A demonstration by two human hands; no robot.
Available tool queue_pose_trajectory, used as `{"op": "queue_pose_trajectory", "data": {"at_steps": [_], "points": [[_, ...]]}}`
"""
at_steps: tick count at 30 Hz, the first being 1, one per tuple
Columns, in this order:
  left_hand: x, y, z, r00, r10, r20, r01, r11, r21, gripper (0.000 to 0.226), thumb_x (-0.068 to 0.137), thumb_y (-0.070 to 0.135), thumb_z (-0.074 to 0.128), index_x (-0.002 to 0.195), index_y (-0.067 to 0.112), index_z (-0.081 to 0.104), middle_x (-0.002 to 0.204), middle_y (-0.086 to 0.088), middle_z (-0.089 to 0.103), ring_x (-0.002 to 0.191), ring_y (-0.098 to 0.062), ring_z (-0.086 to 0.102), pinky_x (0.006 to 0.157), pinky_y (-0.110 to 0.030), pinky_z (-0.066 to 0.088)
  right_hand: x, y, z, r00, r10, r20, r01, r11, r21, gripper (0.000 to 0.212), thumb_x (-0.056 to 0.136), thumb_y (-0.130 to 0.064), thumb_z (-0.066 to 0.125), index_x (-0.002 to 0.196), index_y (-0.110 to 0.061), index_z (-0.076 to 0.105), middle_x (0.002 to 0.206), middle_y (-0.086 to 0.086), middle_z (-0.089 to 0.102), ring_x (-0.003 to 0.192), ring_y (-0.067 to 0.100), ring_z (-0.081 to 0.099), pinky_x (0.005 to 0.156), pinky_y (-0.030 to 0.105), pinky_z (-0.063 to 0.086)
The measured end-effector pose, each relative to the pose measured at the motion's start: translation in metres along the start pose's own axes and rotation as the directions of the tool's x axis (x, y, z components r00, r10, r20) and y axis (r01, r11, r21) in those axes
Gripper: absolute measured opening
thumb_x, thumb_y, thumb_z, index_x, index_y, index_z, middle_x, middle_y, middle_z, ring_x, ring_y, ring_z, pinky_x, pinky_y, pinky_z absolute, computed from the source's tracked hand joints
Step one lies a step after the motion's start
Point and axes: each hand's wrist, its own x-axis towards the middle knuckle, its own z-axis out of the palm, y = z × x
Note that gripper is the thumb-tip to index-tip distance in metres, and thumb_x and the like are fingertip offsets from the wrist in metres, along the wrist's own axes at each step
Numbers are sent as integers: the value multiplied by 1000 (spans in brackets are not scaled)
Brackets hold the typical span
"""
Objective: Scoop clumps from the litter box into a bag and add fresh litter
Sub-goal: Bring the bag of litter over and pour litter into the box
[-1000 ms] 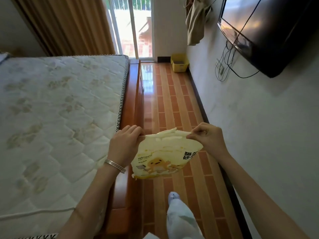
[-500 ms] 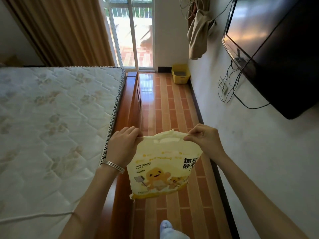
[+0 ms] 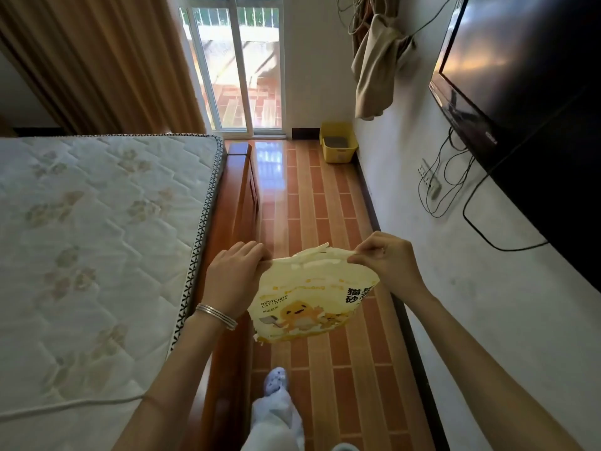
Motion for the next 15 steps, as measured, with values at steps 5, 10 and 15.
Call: {"op": "queue_pose_trajectory", "data": {"at_steps": [5, 10, 15], "points": [[72, -43, 21, 1000, 17, 6, -17, 1000, -20, 17, 73, 15, 77, 73, 18, 60, 69, 7, 60, 61, -20, 56, 53, -25, 29, 77, 9, 20, 1000, 13, -28, -14, 1000, -21, 14, 64, -14, 83, 67, -18, 70, 67, -6, 64, 68, 7, 60, 63, 14, 47], [145, -89, 45, 999, 44, -2, -44, 998, -34, 18, 73, 15, 78, 72, 18, 60, 69, 6, 61, 60, -20, 56, 52, -26, 31, 151, 19, 44, 997, 56, -62, -57, 998, -28, 12, 65, -16, 83, 68, -17, 71, 68, -5, 65, 68, 6, 59, 63, 14, 47], [204, -126, 68, 997, 77, -7, -77, 996, -34, 18, 75, 15, 77, 72, 19, 59, 68, 7, 59, 59, -19, 55, 53, -27, 30, 213, 29, 63, 991, 106, -83, -108, 994, -16, 12, 65, -14, 82, 67, -16, 71, 69, -4, 65, 67, 6, 59, 62, 12, 45]]}}
